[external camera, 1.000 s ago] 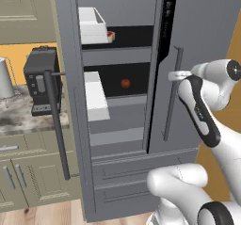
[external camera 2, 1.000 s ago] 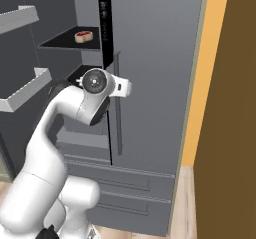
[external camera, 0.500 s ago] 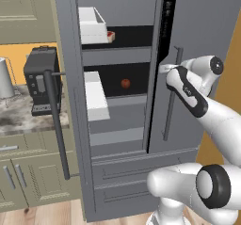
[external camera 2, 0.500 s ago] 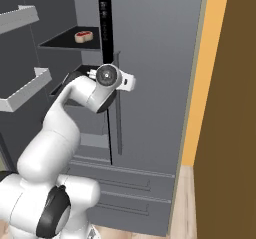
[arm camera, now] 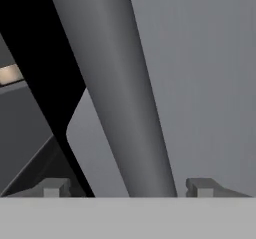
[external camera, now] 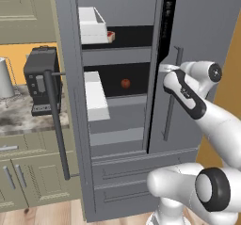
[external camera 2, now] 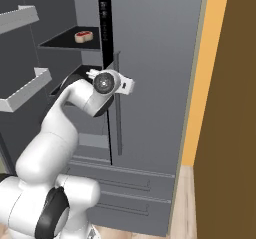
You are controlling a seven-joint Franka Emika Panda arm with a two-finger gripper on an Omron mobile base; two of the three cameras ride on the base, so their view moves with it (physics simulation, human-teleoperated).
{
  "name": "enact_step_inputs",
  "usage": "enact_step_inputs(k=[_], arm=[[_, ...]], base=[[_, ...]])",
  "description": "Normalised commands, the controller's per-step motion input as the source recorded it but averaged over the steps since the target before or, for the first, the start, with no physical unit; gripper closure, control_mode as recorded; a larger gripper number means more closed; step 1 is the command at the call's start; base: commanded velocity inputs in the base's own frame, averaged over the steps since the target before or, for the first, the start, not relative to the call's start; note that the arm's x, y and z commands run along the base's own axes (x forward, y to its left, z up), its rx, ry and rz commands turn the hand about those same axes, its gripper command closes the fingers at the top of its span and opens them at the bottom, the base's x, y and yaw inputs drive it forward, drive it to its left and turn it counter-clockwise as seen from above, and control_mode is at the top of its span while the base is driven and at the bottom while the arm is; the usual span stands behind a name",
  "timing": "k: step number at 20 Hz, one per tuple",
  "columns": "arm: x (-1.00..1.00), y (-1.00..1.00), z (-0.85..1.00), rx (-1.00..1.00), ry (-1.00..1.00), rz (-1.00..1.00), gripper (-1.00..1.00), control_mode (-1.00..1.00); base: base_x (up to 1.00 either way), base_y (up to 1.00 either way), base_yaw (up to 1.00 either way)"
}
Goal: Open the fridge, remove the apple, tomato, and steak, and place them on any counter.
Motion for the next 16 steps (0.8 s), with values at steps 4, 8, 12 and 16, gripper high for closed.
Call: enact_step_inputs(k=[4, 8, 12, 16], arm=[[0.00, 0.00, 0.00, 0.00, 0.00, 0.00, 1.00, -1.00], [0.00, 0.00, 0.00, 0.00, 0.00, 0.00, 1.00, -1.00], [-0.75, -0.35, -0.11, 0.00, 0.02, -0.05, 1.00, -1.00], [-1.00, -0.78, -0.32, 0.00, 0.03, -0.10, 1.00, -1.00]], base=[[0.00, 0.00, 0.00], [0.00, 0.00, 0.00], [0.00, 0.00, 0.00], [0.00, 0.00, 0.00]])
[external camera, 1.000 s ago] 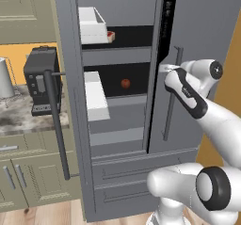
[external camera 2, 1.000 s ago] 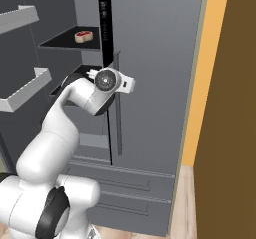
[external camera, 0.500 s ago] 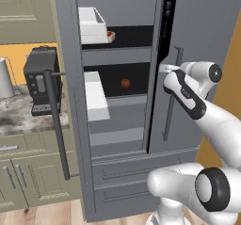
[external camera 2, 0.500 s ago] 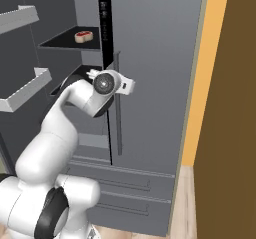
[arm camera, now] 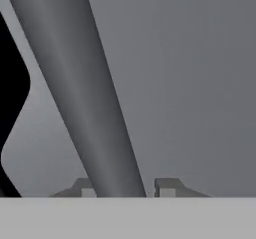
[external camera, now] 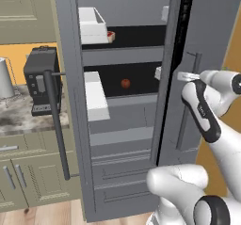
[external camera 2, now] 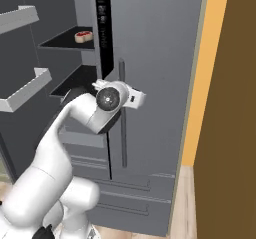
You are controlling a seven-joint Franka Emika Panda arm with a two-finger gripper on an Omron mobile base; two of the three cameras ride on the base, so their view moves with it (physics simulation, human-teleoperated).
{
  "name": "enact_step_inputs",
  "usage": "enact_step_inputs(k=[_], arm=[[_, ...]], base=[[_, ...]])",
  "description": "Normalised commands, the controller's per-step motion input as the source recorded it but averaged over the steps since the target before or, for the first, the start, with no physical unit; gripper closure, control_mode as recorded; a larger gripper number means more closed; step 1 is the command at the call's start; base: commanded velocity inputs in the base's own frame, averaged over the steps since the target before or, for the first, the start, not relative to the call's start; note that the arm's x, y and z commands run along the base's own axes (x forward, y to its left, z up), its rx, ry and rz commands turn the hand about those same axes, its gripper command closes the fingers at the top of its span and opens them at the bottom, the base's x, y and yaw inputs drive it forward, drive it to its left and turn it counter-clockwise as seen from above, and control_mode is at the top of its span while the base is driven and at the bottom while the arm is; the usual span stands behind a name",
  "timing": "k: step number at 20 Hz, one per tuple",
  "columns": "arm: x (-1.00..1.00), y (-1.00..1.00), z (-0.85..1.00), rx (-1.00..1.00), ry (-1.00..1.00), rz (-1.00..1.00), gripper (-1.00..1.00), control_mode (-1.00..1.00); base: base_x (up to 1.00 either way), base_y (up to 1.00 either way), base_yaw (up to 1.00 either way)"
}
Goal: Open the fridge, remove the apple, tomato, and steak, and place them on any counter.
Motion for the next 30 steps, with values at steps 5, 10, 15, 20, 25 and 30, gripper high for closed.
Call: enact_step_inputs(k=[5, 10, 15, 20, 25, 30], arm=[[-1.00, -0.58, -0.37, 0.00, 0.01, -0.08, 1.00, -1.00], [-1.00, -0.20, -0.19, 0.00, 0.00, -0.06, 1.00, -1.00], [-1.00, 0.24, 0.10, -0.10, 0.08, -0.21, 1.00, -1.00], [-0.81, 0.48, 0.34, -0.21, 0.27, -0.26, -1.00, -1.00], [0.02, 0.67, 0.45, -0.30, 0.76, -0.32, -1.00, -1.00], [0.96, 0.27, 0.17, -0.20, 0.67, -0.24, -1.00, -1.00]], base=[[0.00, 0.00, 0.00], [0.00, 0.00, 0.00], [0.00, 0.00, 0.00], [0.00, 0.00, 0.00], [0.00, 0.00, 0.00], [0.00, 0.00, 0.00]])
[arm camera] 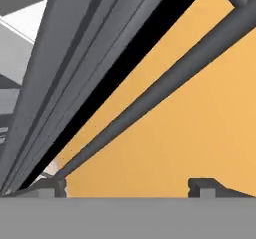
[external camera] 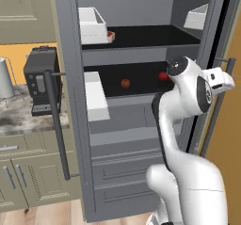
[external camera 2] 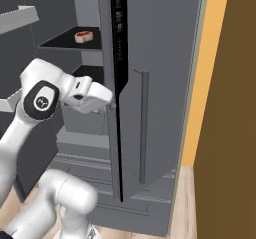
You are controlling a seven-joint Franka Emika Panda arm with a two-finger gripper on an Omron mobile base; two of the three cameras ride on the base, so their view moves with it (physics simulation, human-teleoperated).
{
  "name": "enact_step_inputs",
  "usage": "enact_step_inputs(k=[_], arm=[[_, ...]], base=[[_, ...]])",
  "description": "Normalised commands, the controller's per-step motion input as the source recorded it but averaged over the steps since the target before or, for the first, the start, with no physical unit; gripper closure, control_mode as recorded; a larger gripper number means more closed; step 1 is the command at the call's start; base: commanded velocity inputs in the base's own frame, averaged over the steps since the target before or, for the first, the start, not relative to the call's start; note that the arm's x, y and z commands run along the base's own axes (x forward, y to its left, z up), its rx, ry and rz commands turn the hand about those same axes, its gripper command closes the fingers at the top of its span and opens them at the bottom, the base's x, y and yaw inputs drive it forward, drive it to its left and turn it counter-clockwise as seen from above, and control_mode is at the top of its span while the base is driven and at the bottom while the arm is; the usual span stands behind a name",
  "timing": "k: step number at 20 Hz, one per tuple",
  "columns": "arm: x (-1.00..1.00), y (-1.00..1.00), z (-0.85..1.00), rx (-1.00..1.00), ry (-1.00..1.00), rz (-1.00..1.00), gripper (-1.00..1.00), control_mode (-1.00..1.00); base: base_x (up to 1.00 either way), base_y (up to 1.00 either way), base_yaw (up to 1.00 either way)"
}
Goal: Open the fridge, remove the apple, tomato, and steak, and place them on any counter.
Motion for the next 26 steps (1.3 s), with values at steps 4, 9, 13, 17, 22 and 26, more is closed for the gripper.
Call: enact_step_inputs(k=[4, 9, 13, 17, 22, 26], arm=[[0.22, 0.07, -0.03, -0.03, 0.06, -0.07, -1.00, -1.00], [0.30, 0.45, -0.12, -0.01, -0.15, -0.08, -1.00, -1.00], [0.65, 0.33, 0.00, 0.00, -0.09, 0.00, -1.00, -1.00], [1.00, 0.05, 0.14, 0.00, 0.03, 0.00, -1.00, -1.00], [0.75, 0.25, 0.05, 0.00, 0.00, -0.02, -1.00, -1.00], [0.08, -0.18, 0.00, -0.04, -0.04, -0.05, -1.00, -1.00]], base=[[0.00, 0.00, 0.00], [0.00, 0.00, 0.00], [0.00, 0.00, 0.00], [0.00, 0.00, 0.00], [0.00, 0.00, 0.00], [0.00, 0.00, 0.00]])
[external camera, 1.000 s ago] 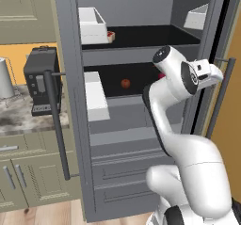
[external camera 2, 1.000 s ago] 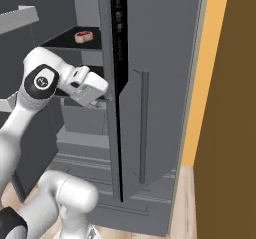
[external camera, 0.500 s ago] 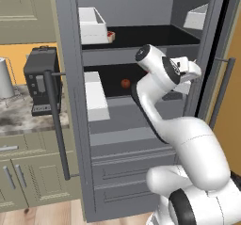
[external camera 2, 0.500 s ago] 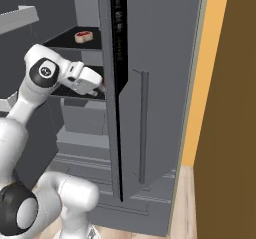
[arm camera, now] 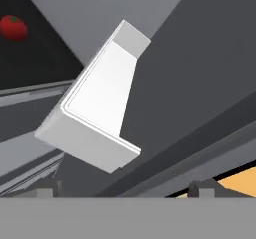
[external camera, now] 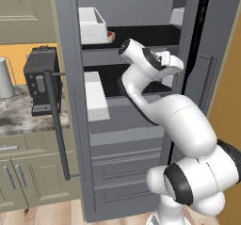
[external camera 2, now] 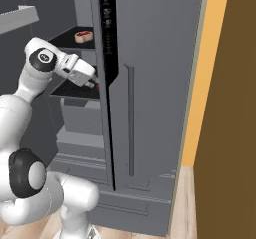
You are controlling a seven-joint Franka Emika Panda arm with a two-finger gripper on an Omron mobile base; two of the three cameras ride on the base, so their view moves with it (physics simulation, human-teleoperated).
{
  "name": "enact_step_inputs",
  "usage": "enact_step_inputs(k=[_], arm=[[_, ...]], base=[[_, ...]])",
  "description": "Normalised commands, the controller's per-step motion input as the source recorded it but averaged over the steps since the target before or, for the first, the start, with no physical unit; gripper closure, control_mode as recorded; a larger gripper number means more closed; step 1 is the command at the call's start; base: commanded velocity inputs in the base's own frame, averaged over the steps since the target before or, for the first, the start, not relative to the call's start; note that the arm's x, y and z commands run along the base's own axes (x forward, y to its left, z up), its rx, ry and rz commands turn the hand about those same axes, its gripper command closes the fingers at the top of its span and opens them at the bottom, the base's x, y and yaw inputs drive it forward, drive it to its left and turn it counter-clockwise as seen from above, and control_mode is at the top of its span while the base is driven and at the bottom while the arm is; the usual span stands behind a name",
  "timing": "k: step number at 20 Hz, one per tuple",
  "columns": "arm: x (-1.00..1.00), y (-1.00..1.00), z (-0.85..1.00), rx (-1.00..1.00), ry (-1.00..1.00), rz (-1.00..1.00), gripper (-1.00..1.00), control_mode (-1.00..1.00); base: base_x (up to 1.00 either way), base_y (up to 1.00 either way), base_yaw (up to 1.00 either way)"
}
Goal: Open the fridge, remove the apple, tomato, and steak, and place them on any counter.
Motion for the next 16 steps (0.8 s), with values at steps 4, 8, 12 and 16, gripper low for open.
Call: enact_step_inputs(k=[4, 8, 12, 16], arm=[[0.16, -1.00, 0.00, 0.00, -0.08, -0.14, -1.00, -1.00], [0.36, -1.00, -0.07, 0.00, -0.05, -0.13, -1.00, -1.00], [0.12, -1.00, -0.09, 0.00, -0.03, -0.12, -1.00, -1.00], [-0.27, -1.00, -0.04, 0.00, 0.00, -0.08, -1.00, -1.00]], base=[[0.00, 0.00, 0.00], [0.00, 0.00, 0.00], [0.00, 0.00, 0.00], [0.00, 0.00, 0.00]])
